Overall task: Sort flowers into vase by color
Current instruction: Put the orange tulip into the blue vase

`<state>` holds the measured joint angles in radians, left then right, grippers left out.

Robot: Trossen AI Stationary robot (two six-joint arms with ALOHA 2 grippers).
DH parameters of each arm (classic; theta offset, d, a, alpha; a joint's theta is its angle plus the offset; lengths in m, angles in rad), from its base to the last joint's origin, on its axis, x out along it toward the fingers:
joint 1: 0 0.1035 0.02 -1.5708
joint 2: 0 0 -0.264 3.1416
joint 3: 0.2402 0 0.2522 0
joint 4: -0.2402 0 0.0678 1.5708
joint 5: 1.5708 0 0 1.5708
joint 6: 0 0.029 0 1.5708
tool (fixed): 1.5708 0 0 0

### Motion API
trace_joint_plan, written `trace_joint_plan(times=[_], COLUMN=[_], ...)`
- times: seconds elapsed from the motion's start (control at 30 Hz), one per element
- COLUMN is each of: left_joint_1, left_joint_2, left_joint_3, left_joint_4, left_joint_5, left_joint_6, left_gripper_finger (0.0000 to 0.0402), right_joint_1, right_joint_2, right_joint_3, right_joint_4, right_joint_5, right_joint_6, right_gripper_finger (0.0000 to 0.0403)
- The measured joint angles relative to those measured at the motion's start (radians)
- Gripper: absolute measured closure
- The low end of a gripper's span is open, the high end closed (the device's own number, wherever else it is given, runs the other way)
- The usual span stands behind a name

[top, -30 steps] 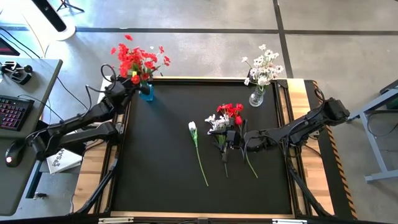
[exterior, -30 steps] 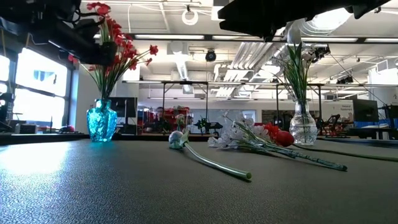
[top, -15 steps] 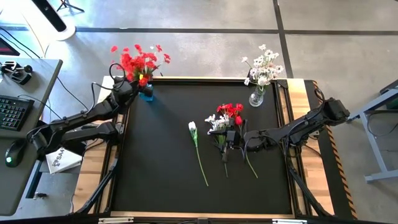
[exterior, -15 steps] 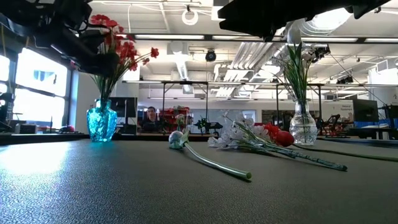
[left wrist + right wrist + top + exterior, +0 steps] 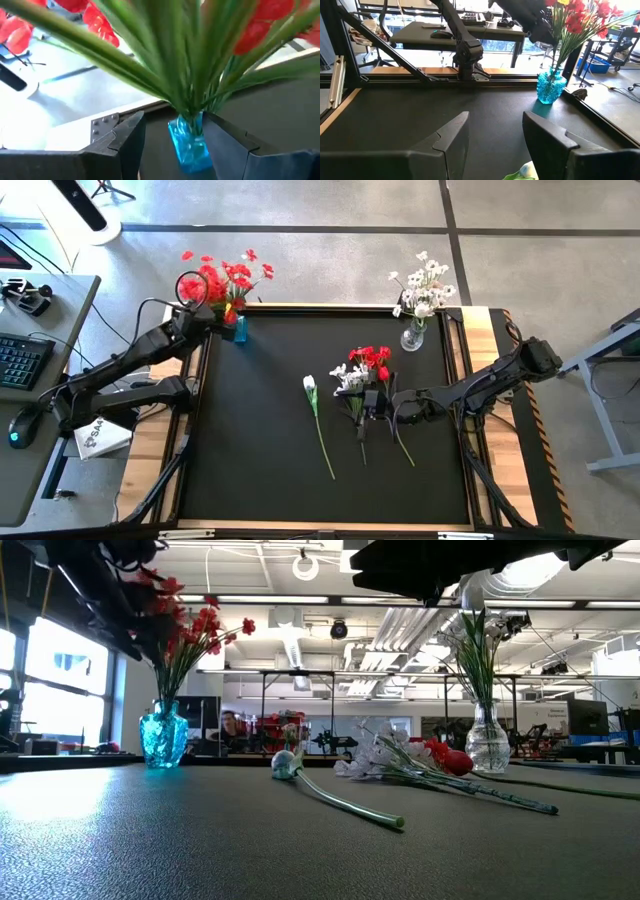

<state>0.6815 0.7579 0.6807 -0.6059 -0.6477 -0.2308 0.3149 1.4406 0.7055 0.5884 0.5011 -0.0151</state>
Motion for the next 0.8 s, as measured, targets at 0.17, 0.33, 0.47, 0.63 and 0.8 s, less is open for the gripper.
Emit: trace_joint_plan(times=[0.17, 0.33, 0.47, 0.63, 0.8], left_joint_1=[0.000, 0.000, 0.000, 0.000, 0.000], left_joint_2=[0.000, 0.000, 0.000, 0.002, -0.005], left_joint_3=[0.062, 0.099, 0.100, 0.100, 0.101], left_joint_4=[-0.063, -0.089, -0.093, -0.091, -0.090], left_joint_5=[0.094, 0.144, 0.112, 0.004, -0.123], left_joint_6=[-0.035, -0.037, -0.038, -0.038, -0.036], left_gripper_finger=[0.0218, 0.0218, 0.0218, 0.0221, 0.0239], right_joint_1=[0.000, 0.000, -0.001, -0.001, -0.001], right_joint_2=[0.000, 0.000, 0.000, 0.000, 0.000], right_joint_3=[0.000, 0.000, 0.000, 0.000, 0.000], right_joint_4=[0.000, 0.000, 0.000, 0.000, 0.000], right_joint_5=[0.000, 0.000, 0.000, 0.000, 0.000], right_joint_6=[0.000, 0.000, 0.000, 0.000, 0.016], right_gripper_finger=[0.0222, 0.0222, 0.0222, 0.0222, 0.0222])
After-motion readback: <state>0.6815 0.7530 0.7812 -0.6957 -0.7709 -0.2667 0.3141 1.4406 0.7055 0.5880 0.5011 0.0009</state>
